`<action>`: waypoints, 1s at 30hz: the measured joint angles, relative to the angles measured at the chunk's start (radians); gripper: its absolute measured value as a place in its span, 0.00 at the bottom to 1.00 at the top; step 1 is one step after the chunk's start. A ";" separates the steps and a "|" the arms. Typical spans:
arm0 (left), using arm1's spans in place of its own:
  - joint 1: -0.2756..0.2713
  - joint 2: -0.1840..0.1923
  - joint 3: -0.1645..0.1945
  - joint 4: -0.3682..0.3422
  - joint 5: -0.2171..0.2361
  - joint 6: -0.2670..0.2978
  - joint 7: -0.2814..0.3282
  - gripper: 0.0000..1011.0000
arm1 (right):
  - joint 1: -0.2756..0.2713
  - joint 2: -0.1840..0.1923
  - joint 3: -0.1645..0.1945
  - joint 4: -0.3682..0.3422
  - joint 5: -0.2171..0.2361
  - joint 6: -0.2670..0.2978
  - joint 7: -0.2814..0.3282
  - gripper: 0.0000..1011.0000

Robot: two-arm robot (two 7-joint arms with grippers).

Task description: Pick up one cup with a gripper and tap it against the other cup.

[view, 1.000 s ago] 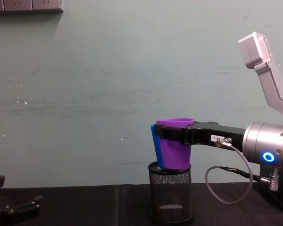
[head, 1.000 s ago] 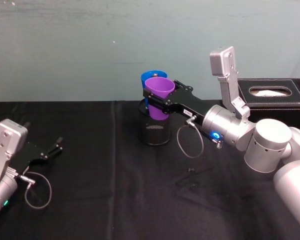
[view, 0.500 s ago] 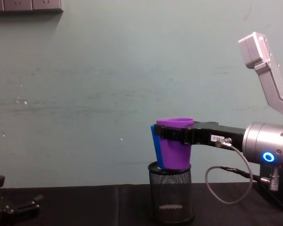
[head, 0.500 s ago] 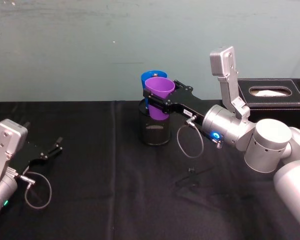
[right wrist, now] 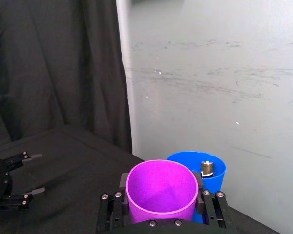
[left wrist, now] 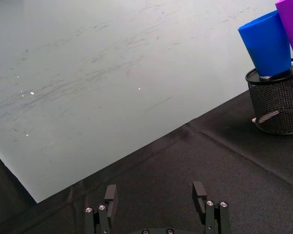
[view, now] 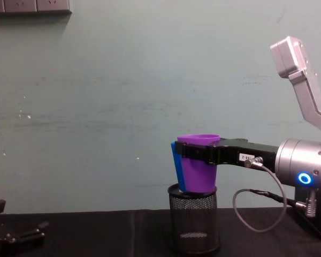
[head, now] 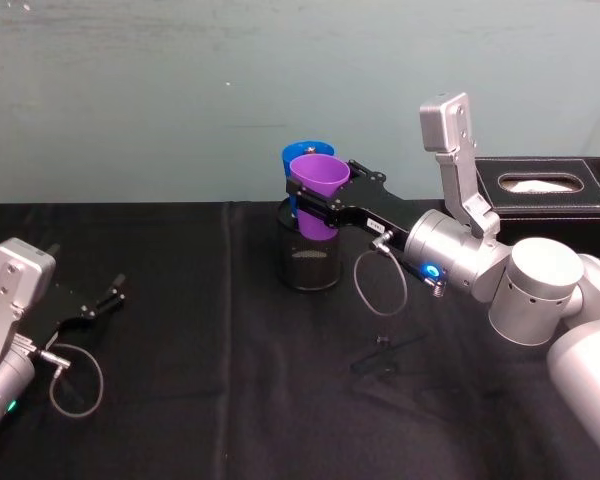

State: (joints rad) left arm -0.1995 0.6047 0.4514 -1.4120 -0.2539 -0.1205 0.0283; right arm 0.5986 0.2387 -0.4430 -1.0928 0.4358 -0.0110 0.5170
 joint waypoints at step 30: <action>0.000 0.000 0.000 0.000 0.000 0.000 0.000 0.99 | 0.000 0.000 0.000 0.000 0.000 0.000 0.000 0.73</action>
State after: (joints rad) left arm -0.1996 0.6047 0.4514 -1.4120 -0.2539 -0.1205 0.0283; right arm 0.5986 0.2387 -0.4430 -1.0928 0.4358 -0.0110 0.5170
